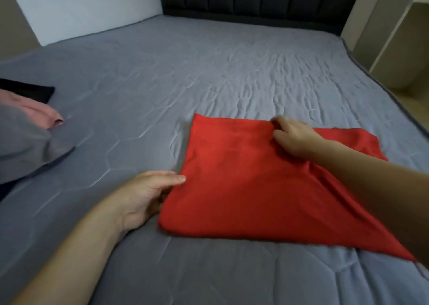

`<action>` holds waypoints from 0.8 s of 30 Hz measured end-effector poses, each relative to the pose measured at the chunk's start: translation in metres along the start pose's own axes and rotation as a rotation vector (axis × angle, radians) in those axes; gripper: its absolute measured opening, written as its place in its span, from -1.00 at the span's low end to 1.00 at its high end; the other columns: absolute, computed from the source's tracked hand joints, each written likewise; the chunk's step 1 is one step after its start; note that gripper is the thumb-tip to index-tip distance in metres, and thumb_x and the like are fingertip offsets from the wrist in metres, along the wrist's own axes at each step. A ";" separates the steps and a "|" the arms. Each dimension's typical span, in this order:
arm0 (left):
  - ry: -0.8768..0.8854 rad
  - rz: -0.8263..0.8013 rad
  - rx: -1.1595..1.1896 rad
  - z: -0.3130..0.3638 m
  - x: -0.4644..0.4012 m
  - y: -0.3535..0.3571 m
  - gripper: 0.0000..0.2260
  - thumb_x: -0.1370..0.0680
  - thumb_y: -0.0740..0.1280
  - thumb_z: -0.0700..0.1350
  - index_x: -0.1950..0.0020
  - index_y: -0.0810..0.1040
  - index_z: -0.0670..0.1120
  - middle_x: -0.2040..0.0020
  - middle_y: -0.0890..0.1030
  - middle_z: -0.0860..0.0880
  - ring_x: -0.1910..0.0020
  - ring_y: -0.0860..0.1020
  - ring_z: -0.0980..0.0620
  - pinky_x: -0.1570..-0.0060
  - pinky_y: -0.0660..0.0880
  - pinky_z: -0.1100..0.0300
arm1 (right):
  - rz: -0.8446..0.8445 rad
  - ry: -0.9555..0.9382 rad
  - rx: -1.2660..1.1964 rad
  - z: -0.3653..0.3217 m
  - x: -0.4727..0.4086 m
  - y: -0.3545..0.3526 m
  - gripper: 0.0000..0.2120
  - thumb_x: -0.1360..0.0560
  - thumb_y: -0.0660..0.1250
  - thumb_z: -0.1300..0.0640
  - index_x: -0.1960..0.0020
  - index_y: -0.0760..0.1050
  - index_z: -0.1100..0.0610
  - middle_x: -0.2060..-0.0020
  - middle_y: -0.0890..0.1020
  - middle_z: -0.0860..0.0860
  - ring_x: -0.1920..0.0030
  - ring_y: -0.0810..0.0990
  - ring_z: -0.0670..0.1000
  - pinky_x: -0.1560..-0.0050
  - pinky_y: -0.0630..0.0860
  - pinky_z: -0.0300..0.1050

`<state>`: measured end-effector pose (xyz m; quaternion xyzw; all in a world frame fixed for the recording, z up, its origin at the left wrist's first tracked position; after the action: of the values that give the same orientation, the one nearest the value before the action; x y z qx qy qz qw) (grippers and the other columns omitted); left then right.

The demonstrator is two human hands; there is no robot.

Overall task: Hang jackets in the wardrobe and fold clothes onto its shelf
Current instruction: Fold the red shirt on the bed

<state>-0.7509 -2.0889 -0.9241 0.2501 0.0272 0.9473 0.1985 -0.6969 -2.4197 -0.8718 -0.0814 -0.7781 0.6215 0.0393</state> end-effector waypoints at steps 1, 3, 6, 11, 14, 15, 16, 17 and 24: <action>-0.036 -0.045 0.009 -0.001 0.000 0.004 -0.63 -0.33 0.44 -0.12 -0.10 0.66 -0.22 -0.10 0.65 -0.23 -0.09 0.61 -0.15 -0.06 0.51 0.08 | -0.046 -0.058 -0.117 -0.030 -0.008 0.005 -0.58 -0.56 0.14 -0.03 -0.38 0.32 0.08 -0.39 0.41 0.13 -0.35 0.39 0.14 -0.26 0.25 -0.04; -0.072 -0.122 0.024 0.000 -0.002 0.014 -0.69 -0.35 0.44 -0.14 -0.05 0.69 -0.22 -0.03 0.68 -0.21 0.02 0.67 -0.10 0.05 0.61 0.14 | -0.132 -0.089 -0.166 -0.080 -0.027 0.021 -0.50 -0.54 0.16 -0.25 -0.31 0.40 0.06 -0.32 0.48 0.12 -0.29 0.45 0.15 -0.19 0.33 -0.04; -0.079 -0.211 0.016 -0.001 -0.004 0.024 -0.75 -0.34 0.47 -0.16 0.02 0.71 -0.19 0.01 0.69 -0.21 0.13 0.69 -0.07 0.16 0.61 0.17 | -0.139 -0.053 -0.023 -0.117 -0.059 0.039 -0.38 -0.42 0.17 -0.43 -0.10 0.49 0.10 -0.17 0.57 0.16 -0.16 0.52 0.18 0.05 0.35 -0.08; -0.062 -0.255 -0.127 -0.001 -0.008 0.030 -0.71 -0.37 0.52 -0.21 -0.08 0.67 -0.17 0.03 0.71 -0.12 0.05 0.69 -0.07 -0.01 0.61 0.12 | -0.115 -0.078 0.056 -0.145 -0.072 0.047 -0.52 -0.58 0.14 -0.19 -0.14 0.50 0.22 -0.21 0.54 0.23 -0.19 0.51 0.22 0.07 0.31 -0.10; -0.042 -0.231 -0.236 0.001 -0.003 0.032 -0.59 -0.26 0.52 -0.14 -0.10 0.64 -0.14 0.04 0.71 -0.09 0.03 0.68 -0.07 -0.12 0.58 0.03 | -0.038 -0.055 -0.024 -0.153 -0.061 0.031 -0.63 -0.63 0.09 -0.08 -0.06 0.47 0.21 -0.20 0.53 0.24 -0.20 0.49 0.23 0.01 0.33 -0.06; -0.045 -0.226 -0.236 -0.001 -0.002 0.030 -0.57 -0.23 0.50 -0.11 -0.09 0.65 -0.13 0.04 0.71 -0.10 0.04 0.68 -0.08 -0.12 0.58 0.03 | 0.000 -0.041 -0.068 -0.155 -0.058 0.023 -0.68 -0.64 0.09 -0.05 0.02 0.45 0.18 -0.19 0.54 0.24 -0.19 0.49 0.23 0.03 0.32 -0.07; -0.047 -0.230 -0.209 0.000 0.000 0.028 -0.60 -0.22 0.47 -0.11 -0.05 0.66 -0.13 0.05 0.71 -0.11 0.08 0.68 -0.07 -0.07 0.60 0.07 | 0.044 -0.029 -0.120 -0.156 -0.055 0.010 -0.71 -0.65 0.09 -0.01 0.12 0.40 0.15 -0.16 0.54 0.25 -0.17 0.50 0.22 0.08 0.28 -0.09; -0.056 -0.237 -0.152 0.002 0.004 0.027 -0.66 -0.22 0.44 -0.14 0.02 0.69 -0.14 0.08 0.71 -0.13 0.16 0.68 -0.06 0.02 0.61 0.12 | 0.094 -0.013 -0.179 -0.157 -0.053 -0.004 -0.71 -0.65 0.09 0.03 0.18 0.36 0.14 -0.14 0.55 0.26 -0.15 0.50 0.23 0.12 0.25 -0.11; 0.188 0.001 -0.262 0.146 0.046 0.004 -0.89 -0.24 0.41 -0.23 0.27 0.57 -0.09 0.30 0.52 -0.15 0.42 0.47 -0.03 0.29 0.43 0.19 | 0.411 0.108 -0.672 -0.174 -0.058 -0.150 -0.72 -0.66 0.06 0.11 -0.01 0.47 0.24 0.14 0.50 0.12 0.05 0.48 0.09 0.26 0.27 -0.12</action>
<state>-0.7178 -2.0816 -0.7750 0.1322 -0.0783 0.9621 0.2254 -0.6235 -2.2947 -0.6844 -0.2763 -0.9026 0.3218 -0.0739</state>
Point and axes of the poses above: each hand's wrist, its own x-axis away from the middle knuckle, its own y-axis out of the palm, z = x × y, the point moved 6 cm from there along -x, towards the middle knuckle
